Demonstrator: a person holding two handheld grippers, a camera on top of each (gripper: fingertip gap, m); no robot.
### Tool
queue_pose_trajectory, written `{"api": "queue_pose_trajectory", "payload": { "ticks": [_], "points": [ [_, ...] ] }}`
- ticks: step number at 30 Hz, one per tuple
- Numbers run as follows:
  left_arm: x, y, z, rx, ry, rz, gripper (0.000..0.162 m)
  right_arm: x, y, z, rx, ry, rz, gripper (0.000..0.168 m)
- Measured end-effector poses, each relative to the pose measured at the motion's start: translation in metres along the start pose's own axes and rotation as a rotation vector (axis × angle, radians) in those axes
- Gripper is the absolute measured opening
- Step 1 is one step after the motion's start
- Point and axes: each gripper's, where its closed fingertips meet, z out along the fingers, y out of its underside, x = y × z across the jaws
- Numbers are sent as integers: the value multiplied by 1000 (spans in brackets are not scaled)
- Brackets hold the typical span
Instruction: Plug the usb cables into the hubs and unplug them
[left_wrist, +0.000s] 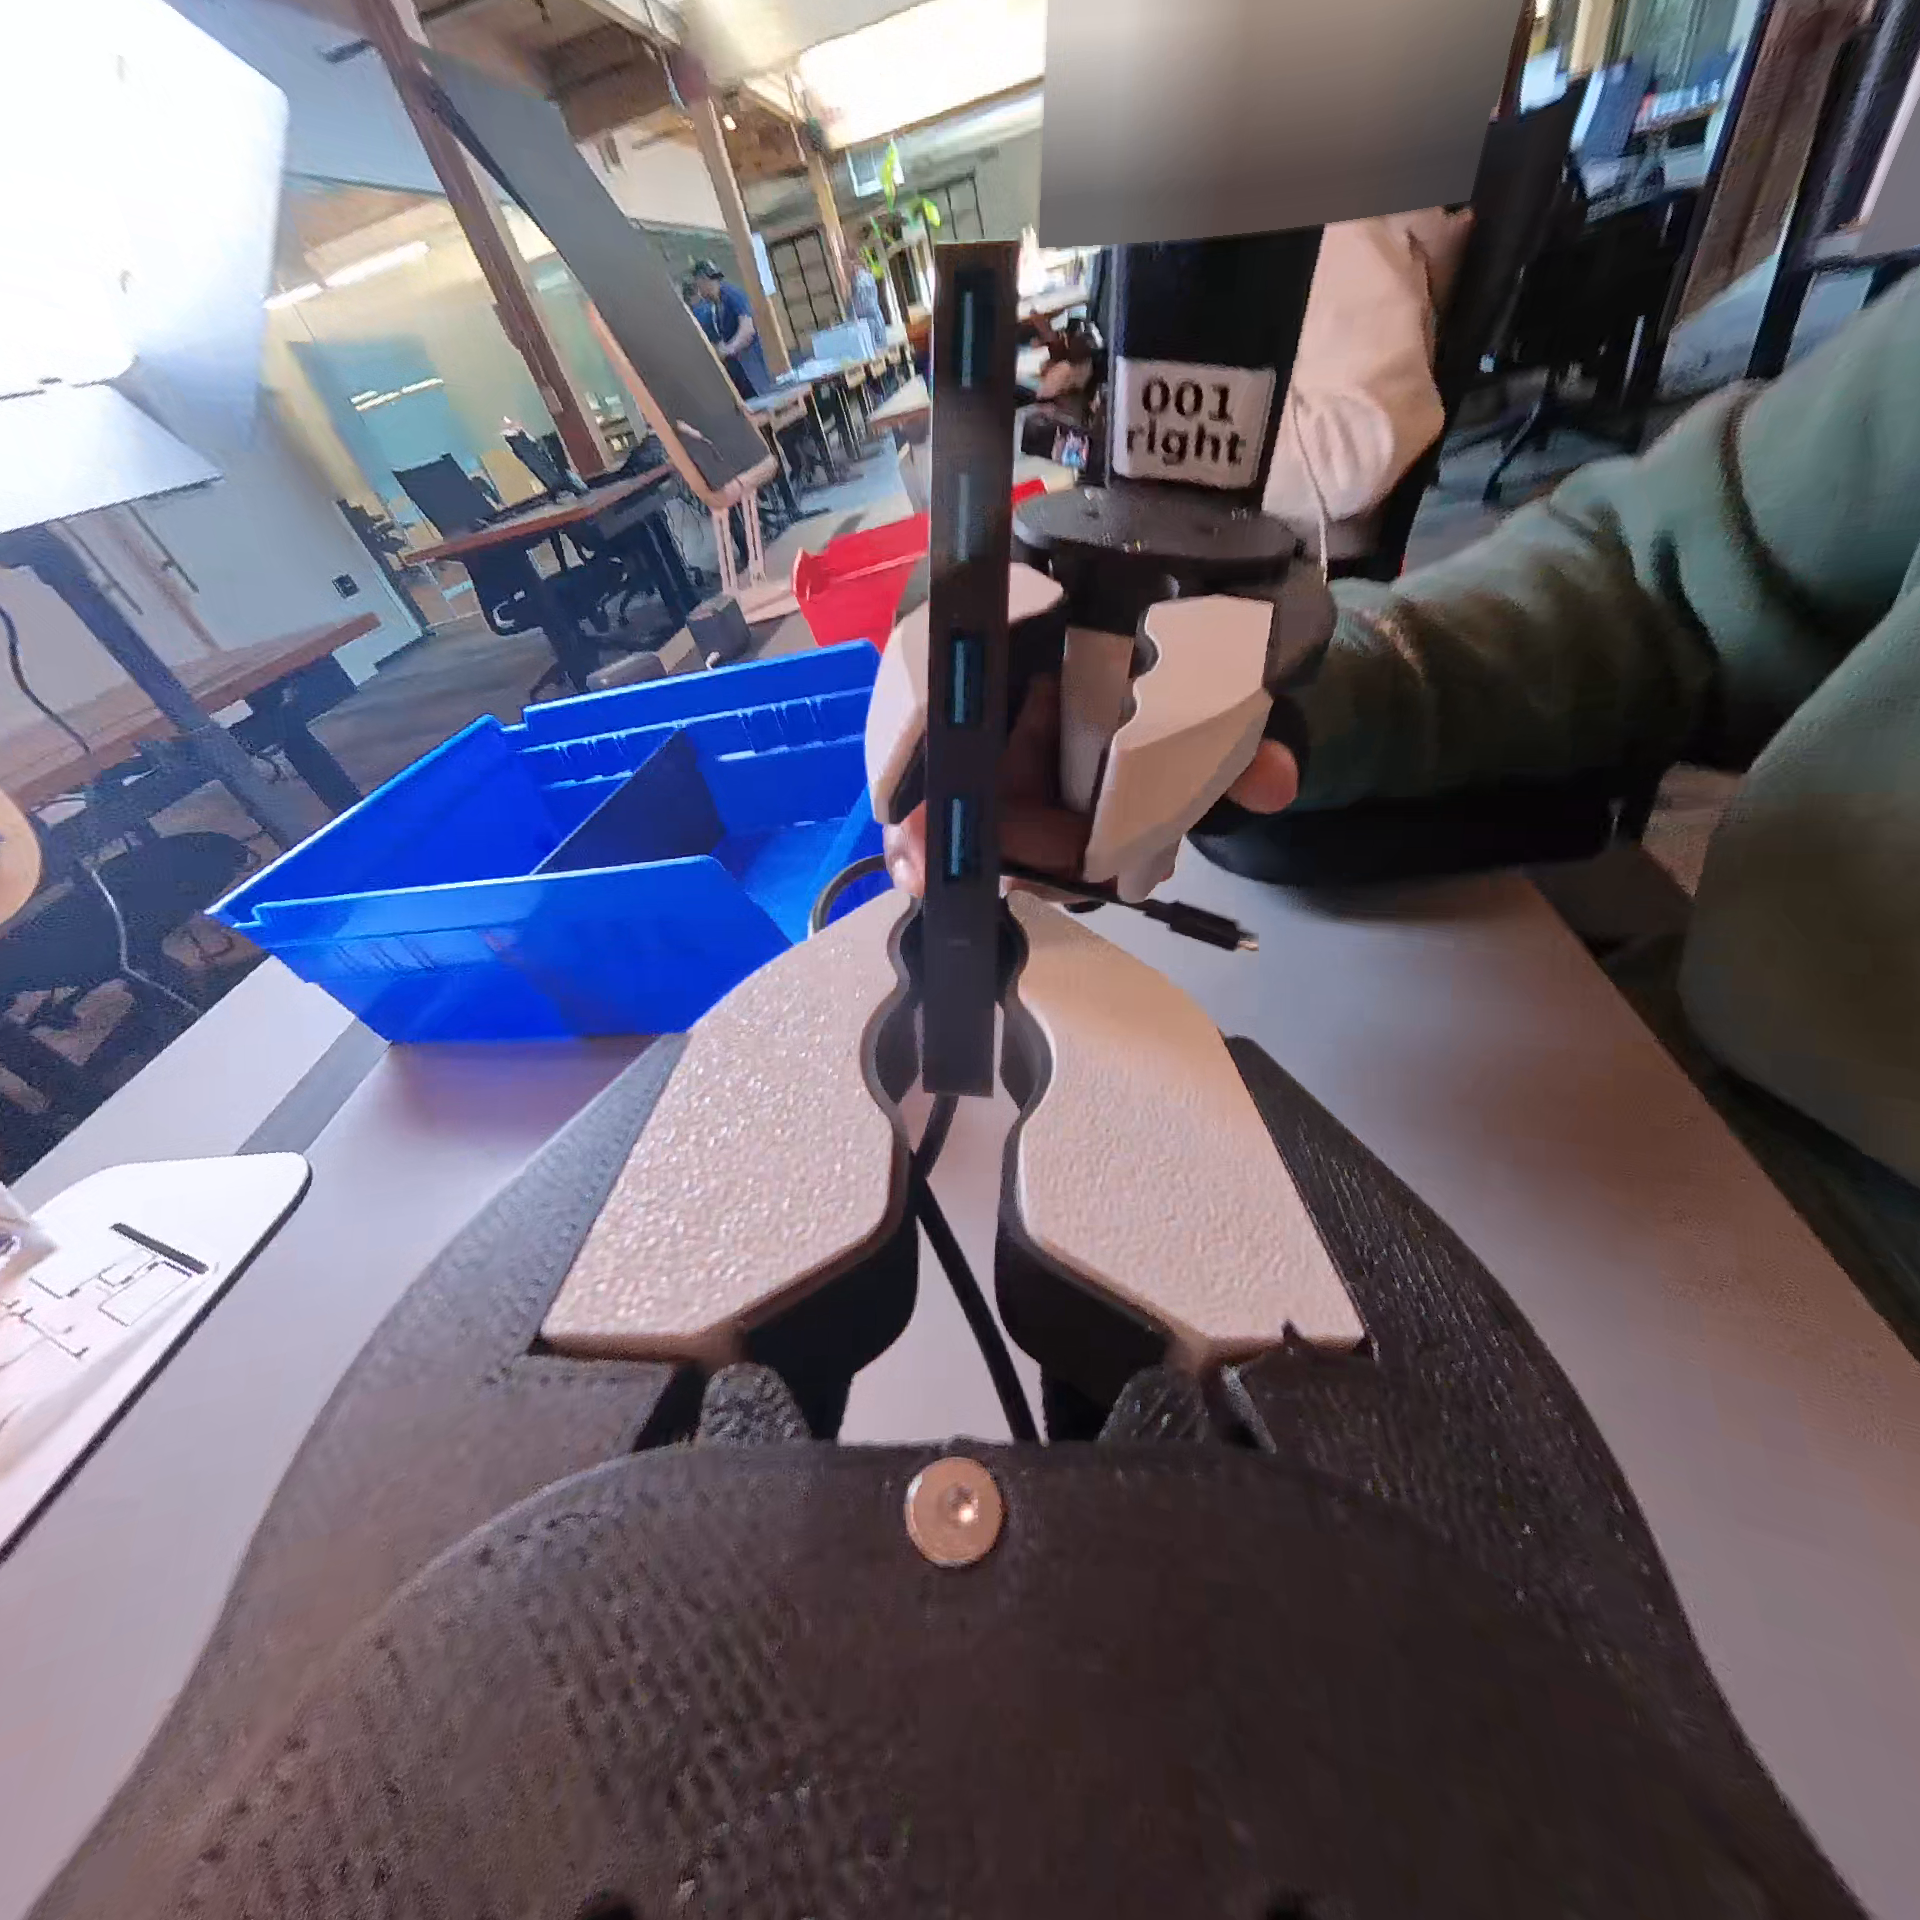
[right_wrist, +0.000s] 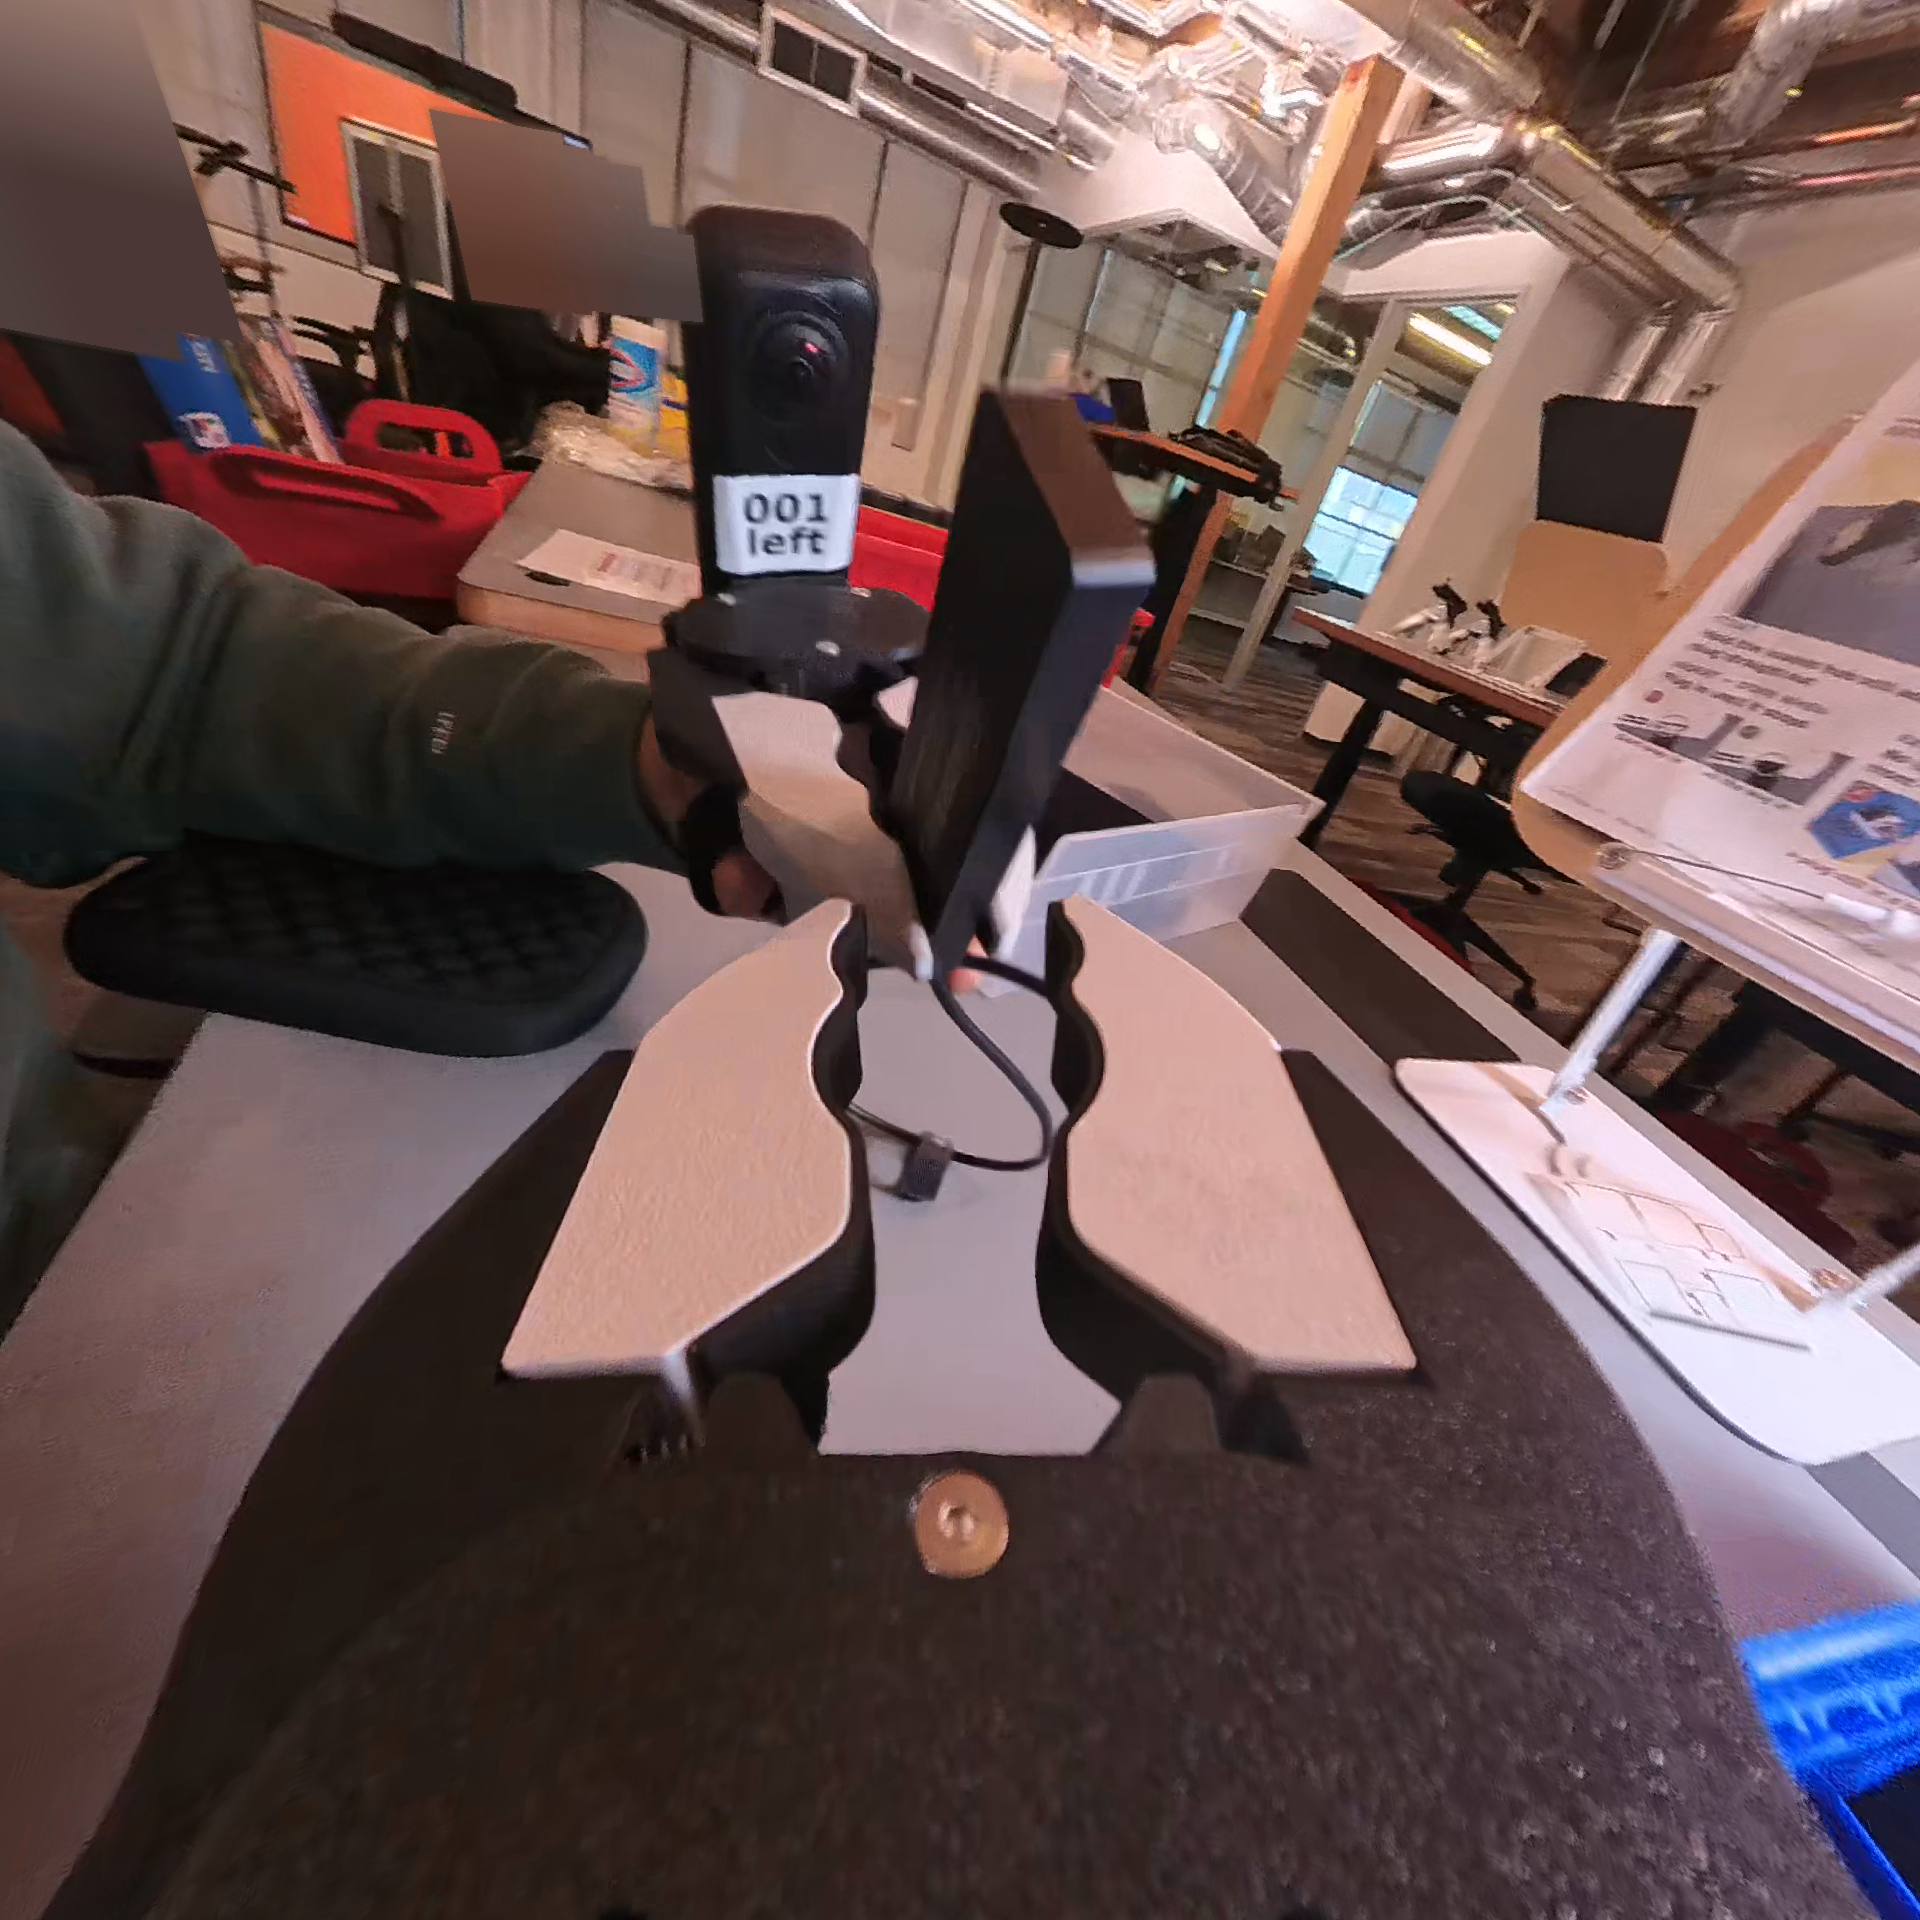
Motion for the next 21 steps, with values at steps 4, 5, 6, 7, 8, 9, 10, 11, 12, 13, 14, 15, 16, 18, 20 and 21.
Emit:
{"api": "queue_pose_trajectory", "payload": {
  "ticks": [4, 5, 6, 7, 8, 9, 10, 11, 12, 13, 14, 15, 16, 18, 20, 21],
  "points": [
    [19, 7, 9, -14, 72, 57, 11, -16, -5, 1, 8, -56, -47, 23],
    [23, 10, 11, -22, 84, 83, 12, -18, -4, 1, -1, -59, -75, 16],
    [26, 13, 13, -30, 90, 110, 11, -22, -3, 1, -13, -74, -100, 15],
    [29, 16, 14, -46, 106, 120, 12, -26, 0, 0, -33, -92, -118, 14],
    [31, 19, 14, -59, 123, 117, 12, -29, 3, 0, -51, -107, -136, 12],
    [32, 19, 14, -61, 124, 116, 13, -30, 3, 0, -56, -108, -158, 11],
    [31, 18, 13, -60, 117, 121, 13, -30, 2, 0, -56, -97, -184, 11],
    [27, 17, 11, -65, 103, 122, 14, -28, -1, -1, -48, -80, -212, 11],
    [21, 15, 8, -63, 79, 125, 21, -25, -6, -3, -36, -54, -236, 11],
    [13, 11, 2, -52, 52, 120, 28, -18, -11, -7, -28, -19, -262, 12],
    [4, 5, -6, -31, 21, 108, 31, -10, -15, -12, -28, 34, -297, 12],
    [-8, -3, -16, -5, -21, 97, 31, 0, -18, -17, -34, 93, -340, 12],
    [-21, -12, -27, 20, -76, 93, 31, 9, -21, -23, -42, 143, -378, 12],
    [-51, -27, -55, 42, -216, 93, 29, 23, -26, -32, -57, 203, -426, 12],
    [-81, -33, -89, -26, -380, 115, 26, 30, -29, -38, -76, 233, -479, 12],
    [-94, -31, -108, -92, -452, 129, 24, 33, -30, -40, -93, 235, -504, 12]
  ]
}}
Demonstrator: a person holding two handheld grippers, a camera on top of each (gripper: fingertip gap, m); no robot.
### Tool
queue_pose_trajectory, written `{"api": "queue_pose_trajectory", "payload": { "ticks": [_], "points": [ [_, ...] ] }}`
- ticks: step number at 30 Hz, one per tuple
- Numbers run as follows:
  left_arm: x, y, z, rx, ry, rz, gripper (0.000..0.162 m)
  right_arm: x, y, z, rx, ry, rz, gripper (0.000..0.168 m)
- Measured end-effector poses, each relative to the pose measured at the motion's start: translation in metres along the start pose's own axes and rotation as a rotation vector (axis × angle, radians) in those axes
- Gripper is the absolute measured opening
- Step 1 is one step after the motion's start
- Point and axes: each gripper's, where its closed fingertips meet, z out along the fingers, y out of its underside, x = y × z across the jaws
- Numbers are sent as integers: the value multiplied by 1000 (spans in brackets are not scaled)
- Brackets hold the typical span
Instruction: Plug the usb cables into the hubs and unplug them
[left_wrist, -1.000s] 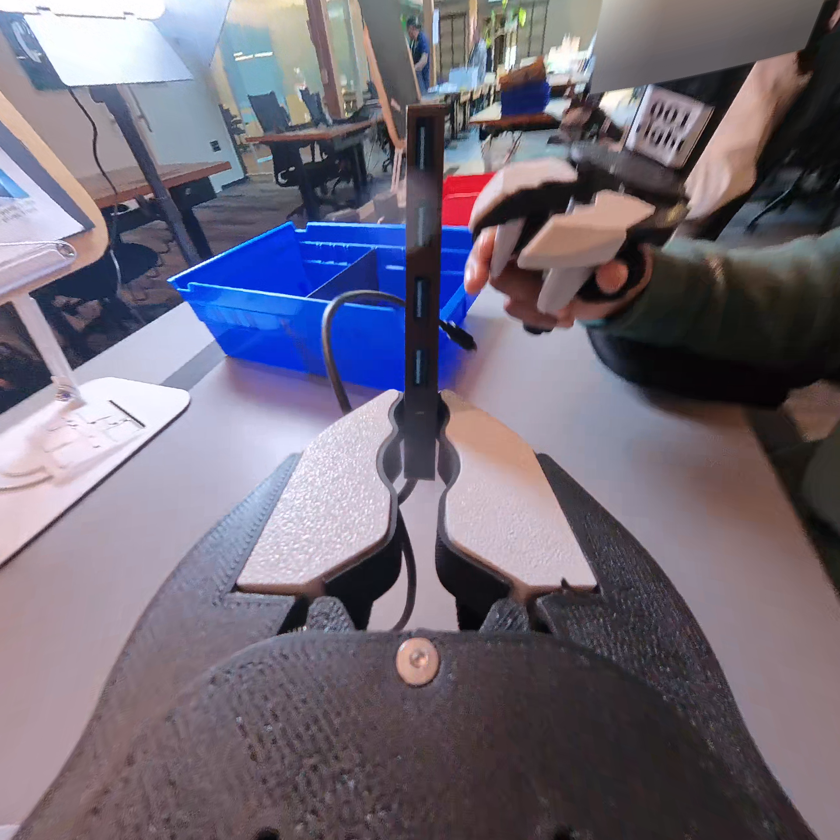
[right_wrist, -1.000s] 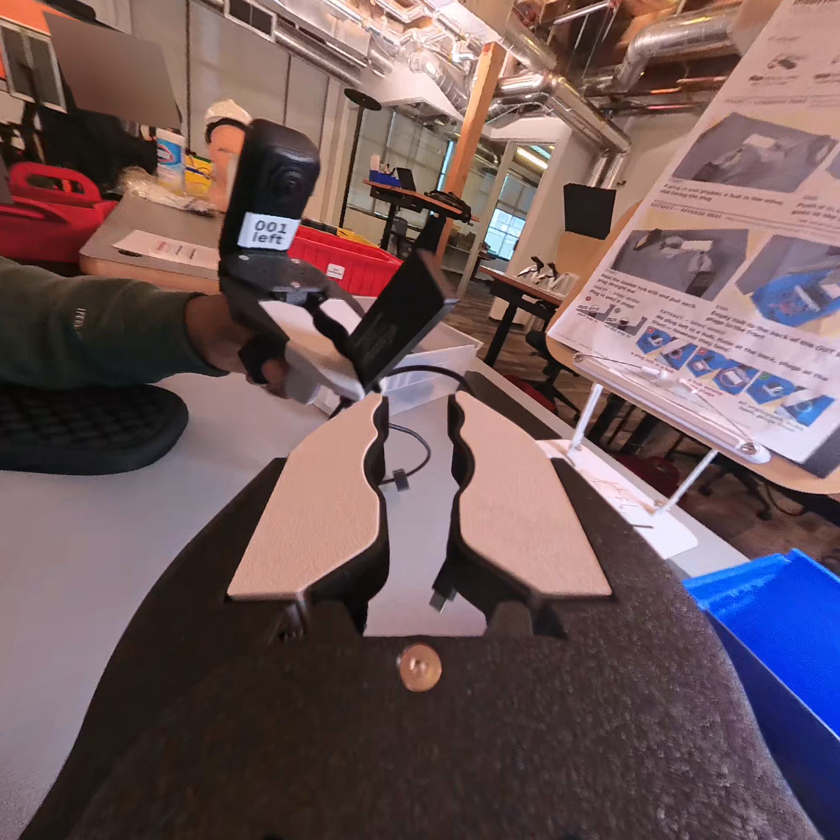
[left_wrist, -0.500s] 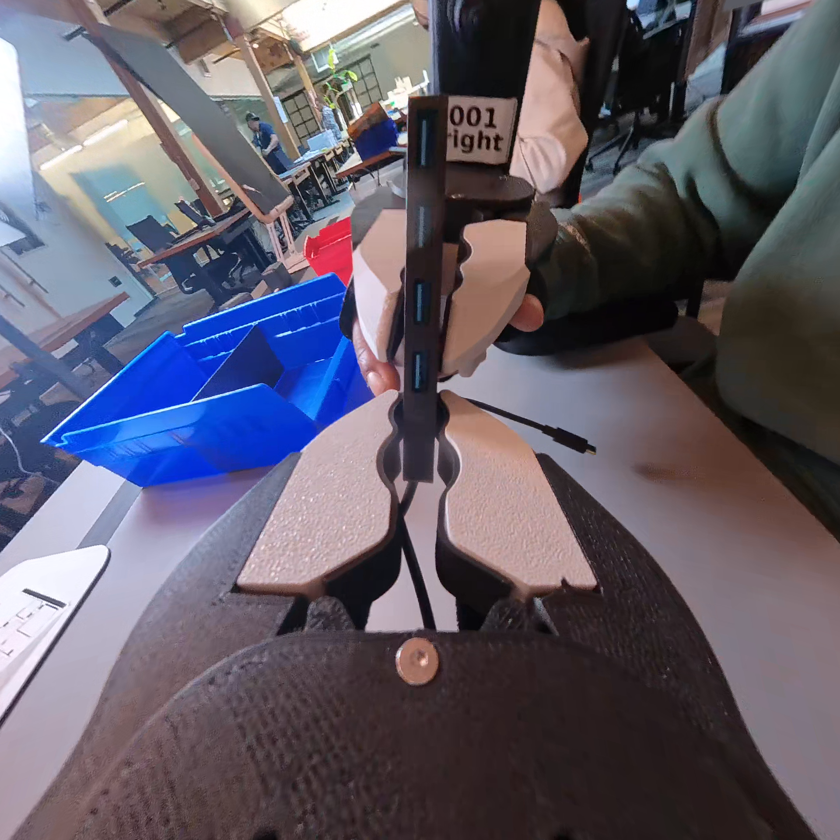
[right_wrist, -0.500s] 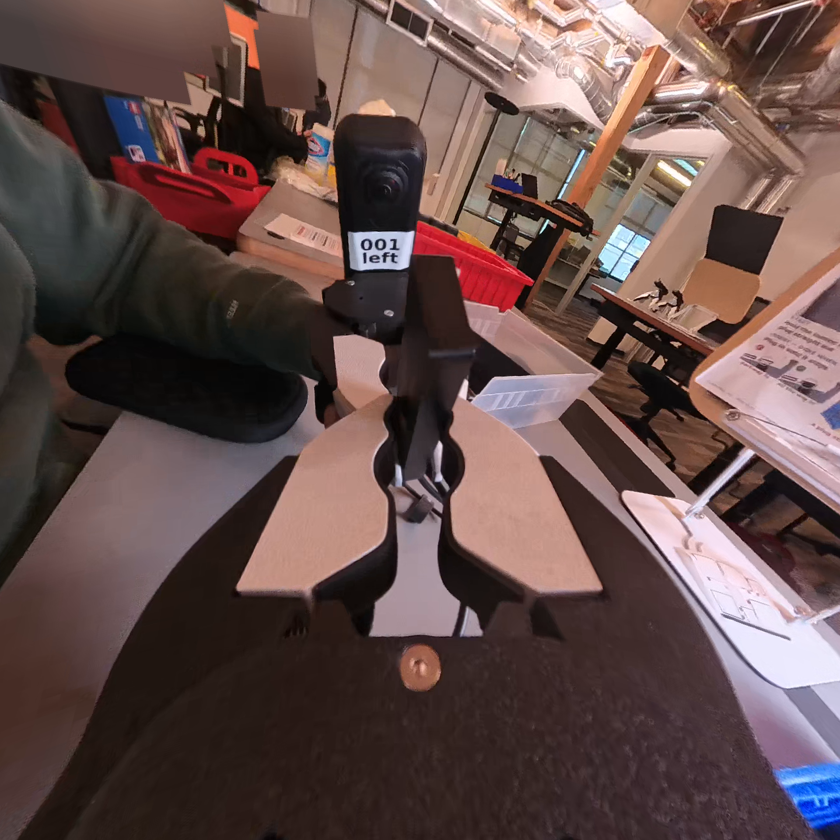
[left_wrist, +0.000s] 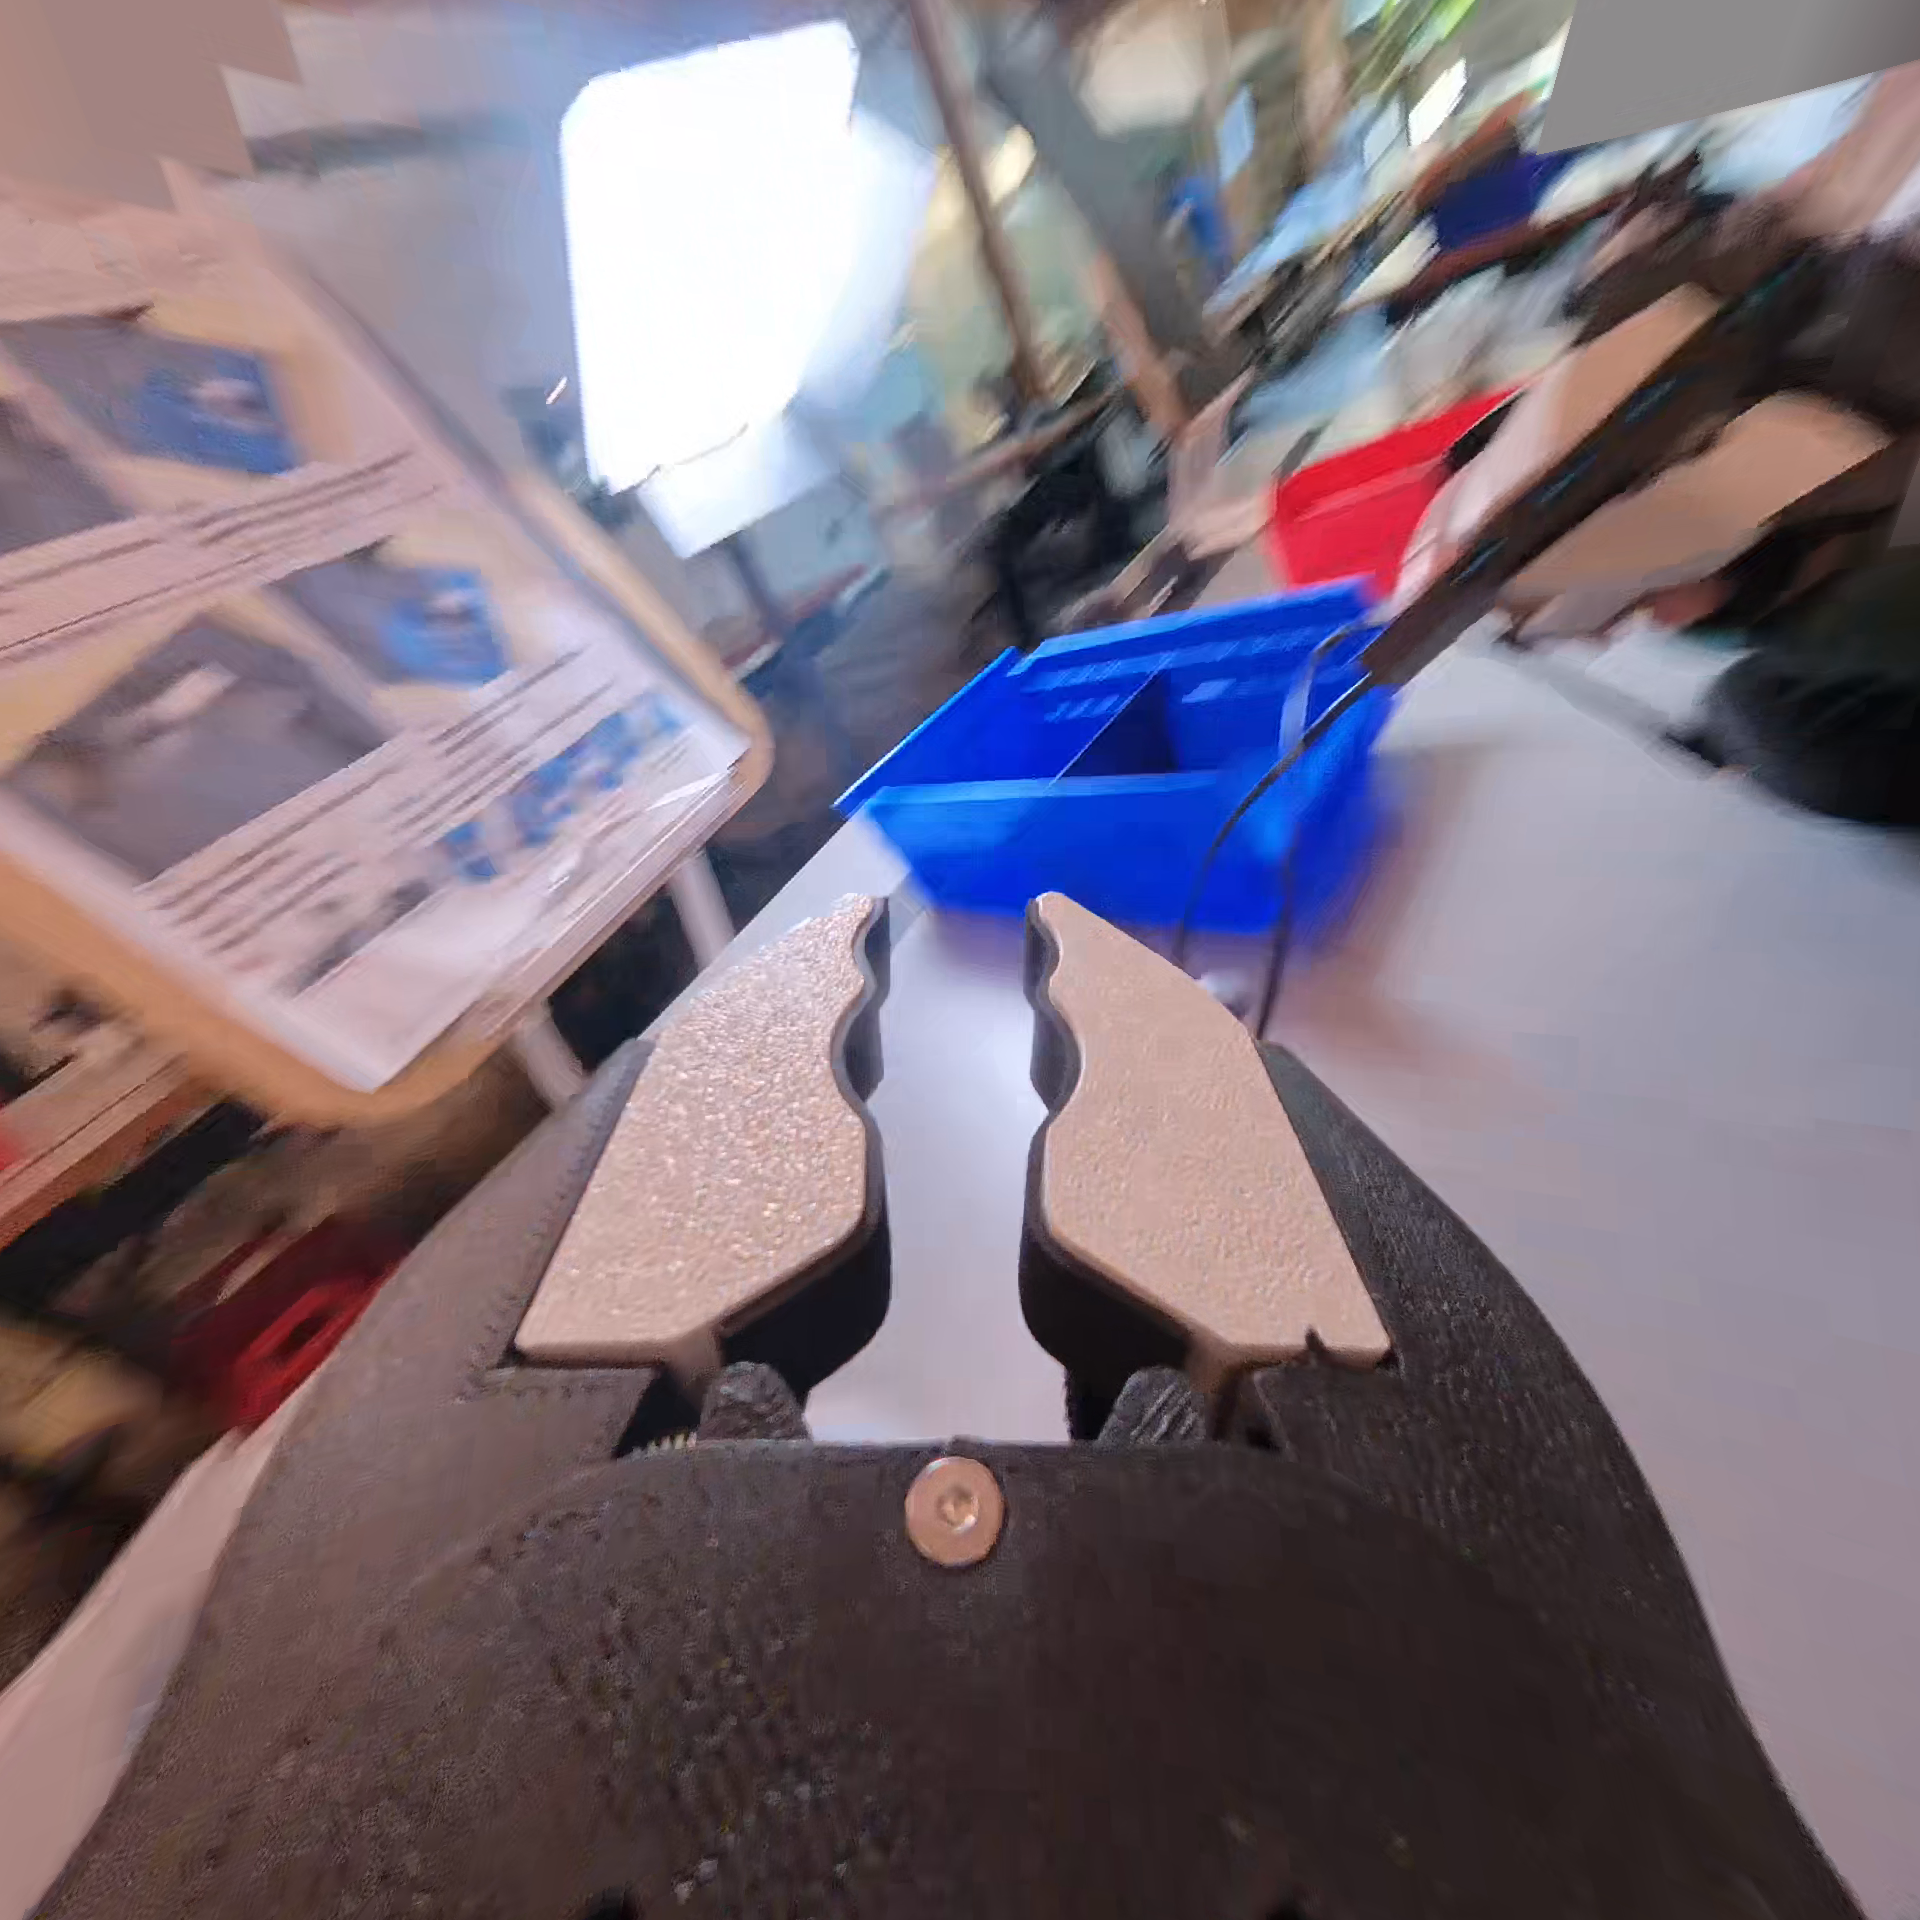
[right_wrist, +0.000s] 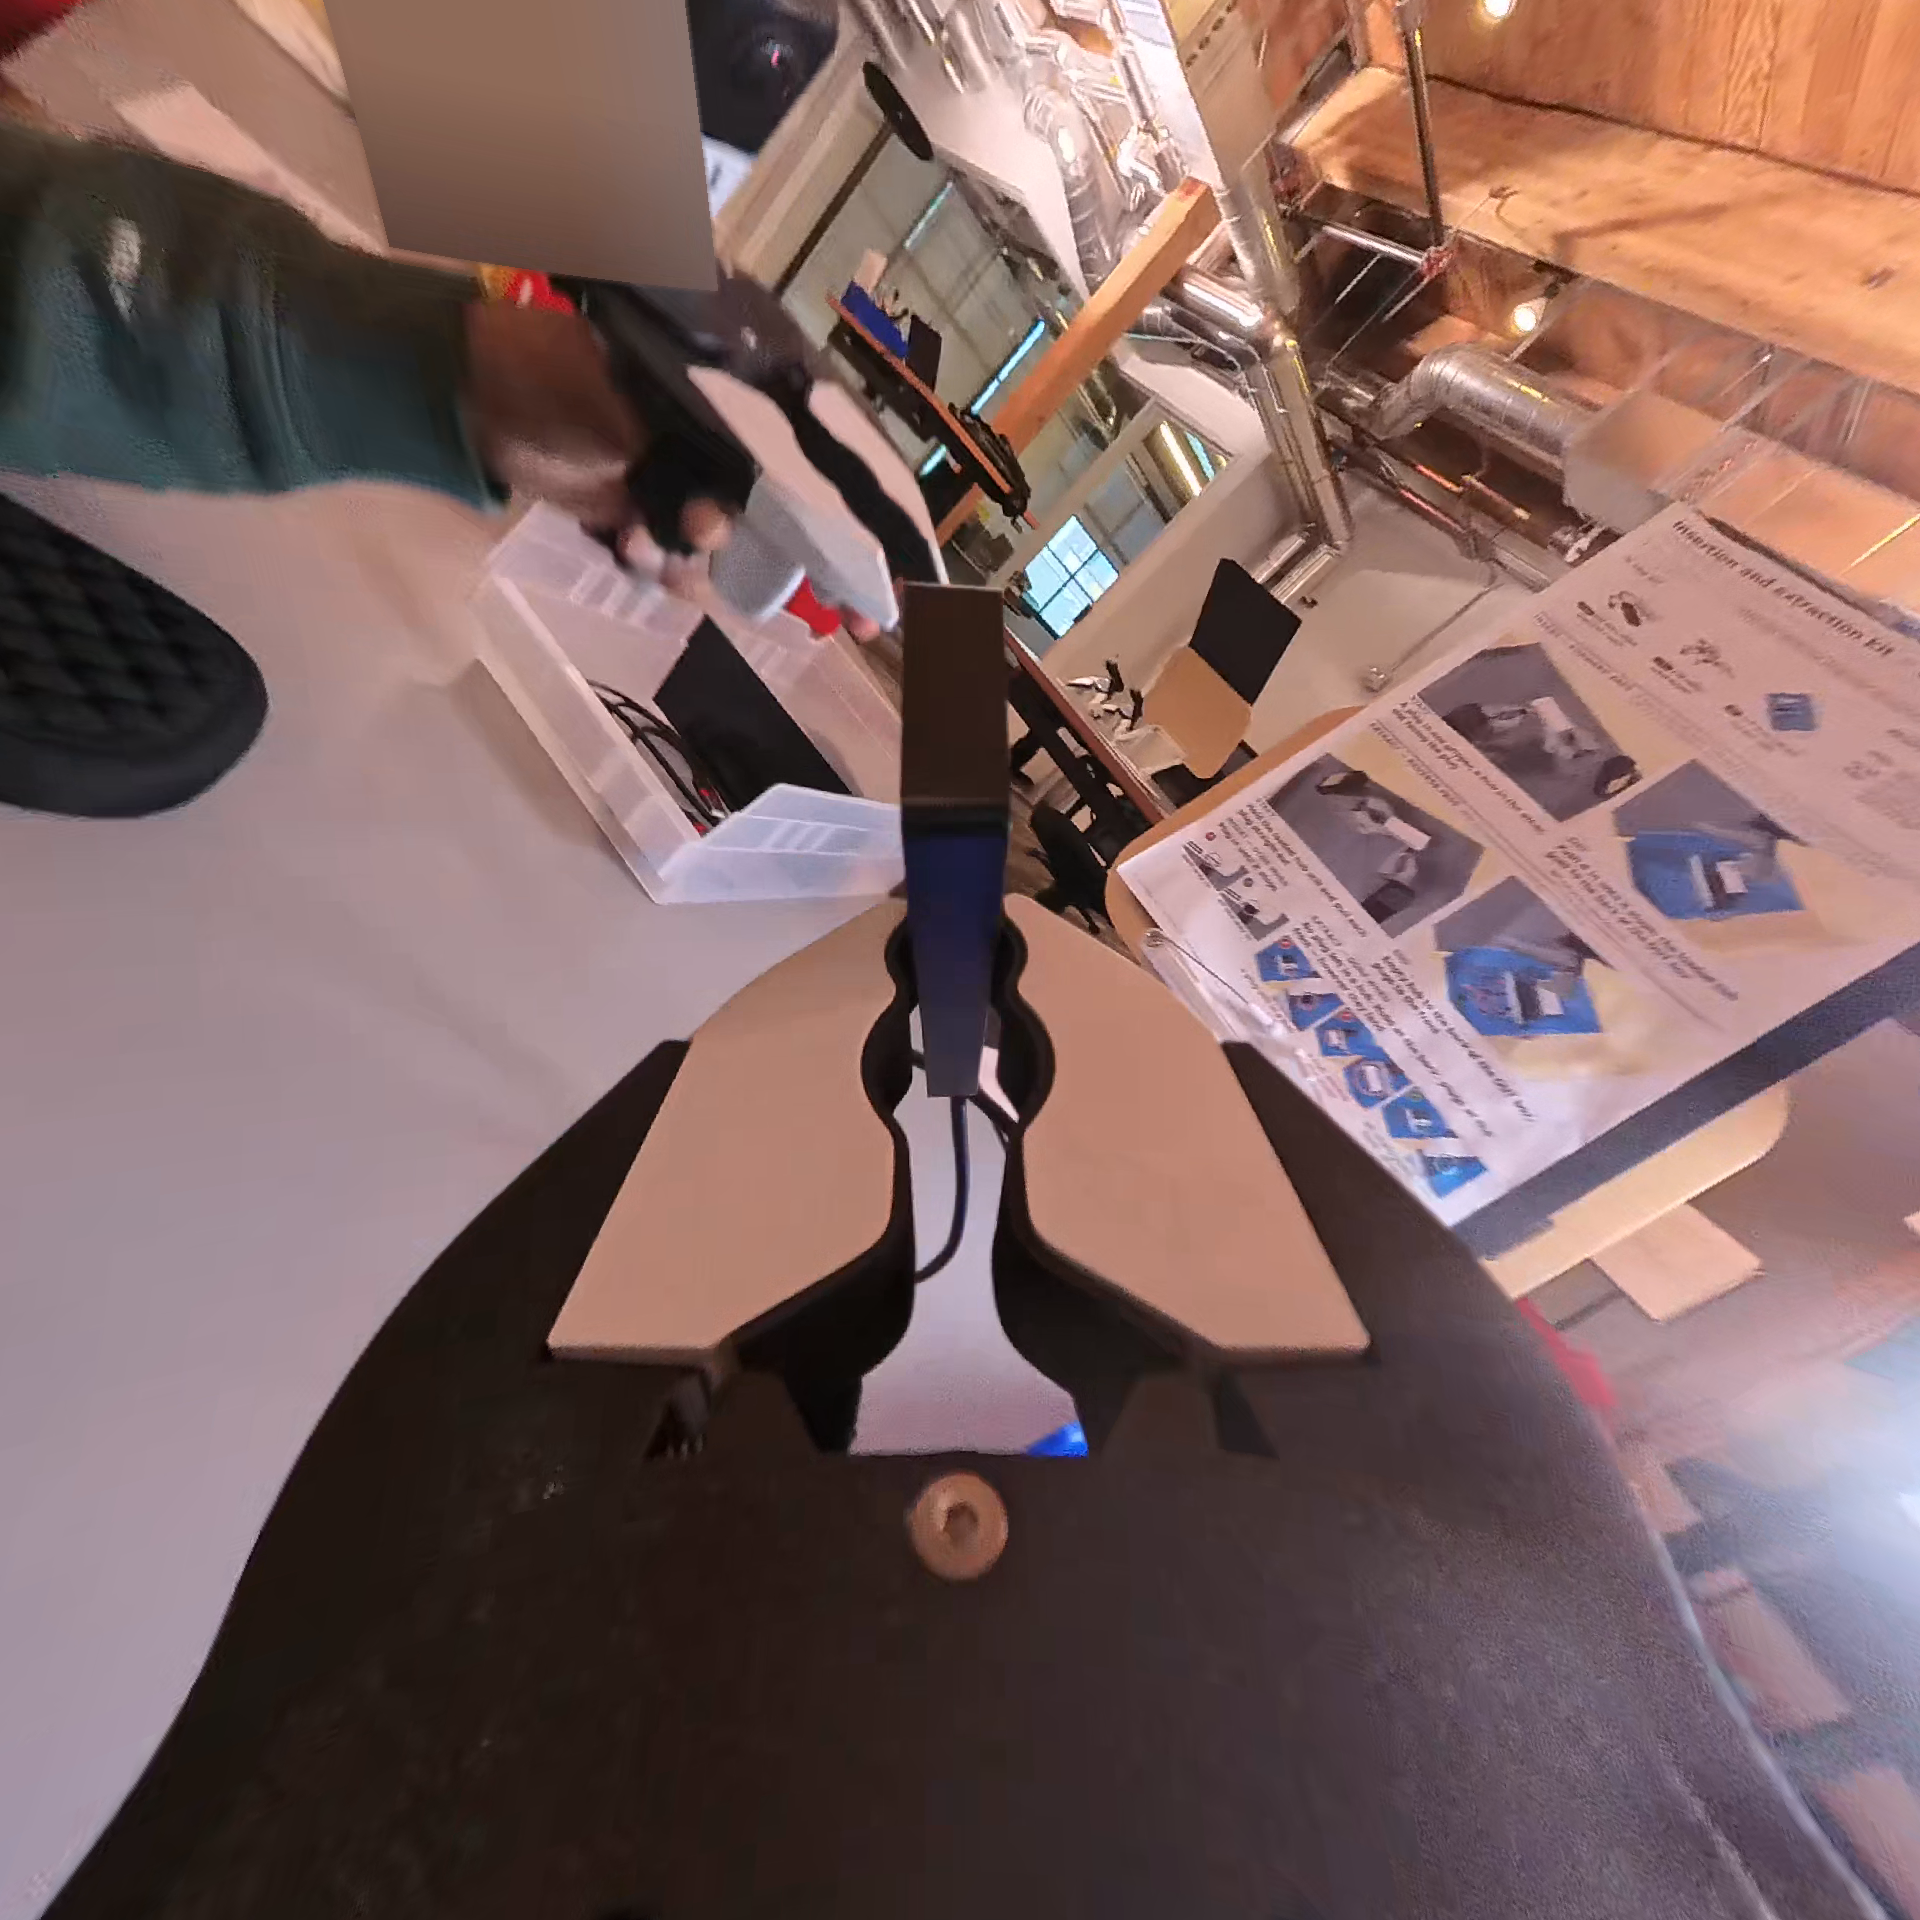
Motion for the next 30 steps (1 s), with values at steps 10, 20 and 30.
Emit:
{"api": "queue_pose_trajectory", "payload": {
  "ticks": [10, 20, 30],
  "points": [
    [-75, 181, -91, -1018, 24, 17, 18, -20, 24, 3, -74, -46, -73, 12],
    [-97, 274, -103, -1382, 205, -78, 18, -32, 41, 7, -116, -67, -55, 12],
    [-95, 277, -108, -1418, 233, -50, 17, -27, 42, 4, -108, -53, -16, 12]
  ]
}}
